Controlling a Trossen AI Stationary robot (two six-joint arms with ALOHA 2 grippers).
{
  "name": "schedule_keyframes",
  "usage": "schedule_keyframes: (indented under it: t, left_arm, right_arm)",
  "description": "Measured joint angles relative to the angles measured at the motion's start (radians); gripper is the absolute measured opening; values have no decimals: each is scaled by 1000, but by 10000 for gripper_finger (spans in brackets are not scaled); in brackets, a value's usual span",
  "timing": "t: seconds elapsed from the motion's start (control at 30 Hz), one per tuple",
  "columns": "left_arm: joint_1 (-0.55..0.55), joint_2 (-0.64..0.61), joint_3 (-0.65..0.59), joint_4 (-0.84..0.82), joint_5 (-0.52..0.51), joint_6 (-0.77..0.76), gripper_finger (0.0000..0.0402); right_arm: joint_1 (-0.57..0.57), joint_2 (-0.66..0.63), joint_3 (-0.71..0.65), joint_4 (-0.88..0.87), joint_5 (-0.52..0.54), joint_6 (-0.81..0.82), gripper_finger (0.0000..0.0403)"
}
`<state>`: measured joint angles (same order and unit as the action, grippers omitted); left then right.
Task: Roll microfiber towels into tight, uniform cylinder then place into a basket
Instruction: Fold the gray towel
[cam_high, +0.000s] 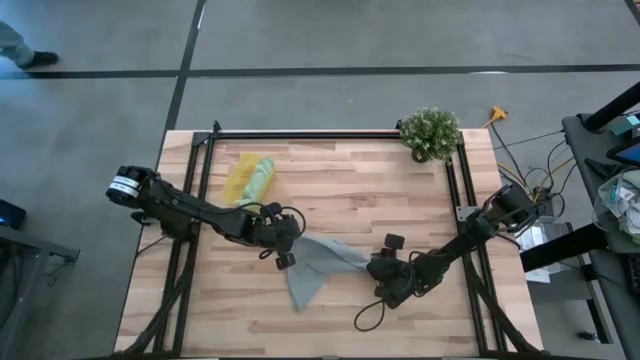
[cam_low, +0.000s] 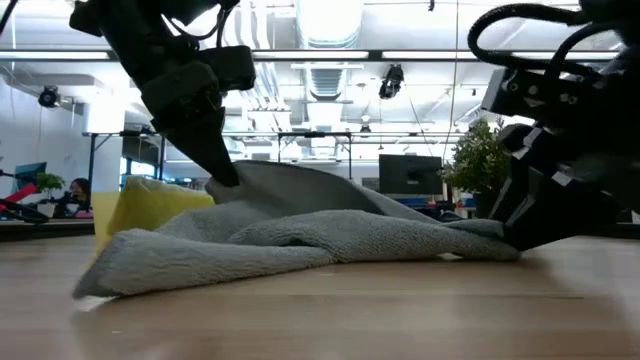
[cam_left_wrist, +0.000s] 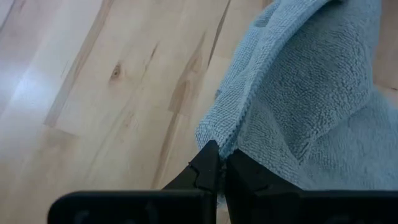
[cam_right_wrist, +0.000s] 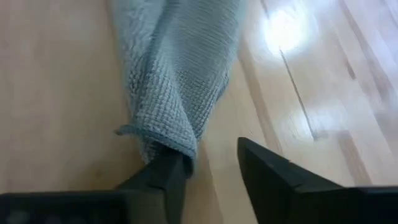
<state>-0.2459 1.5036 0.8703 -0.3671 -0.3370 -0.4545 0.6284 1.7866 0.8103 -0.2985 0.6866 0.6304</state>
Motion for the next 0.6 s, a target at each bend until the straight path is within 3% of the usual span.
schedule_keyframes:
  t: [0.27, 0.6]
  left_arm:
    - [0, 0, 0, 0, 1, 0, 0]
    - [0, 0, 0, 1, 3, 0, 0]
  right_arm:
    - [24, 0, 85, -9, -12, -228, 196]
    - [48, 0, 174, -17, -6, -351, 190]
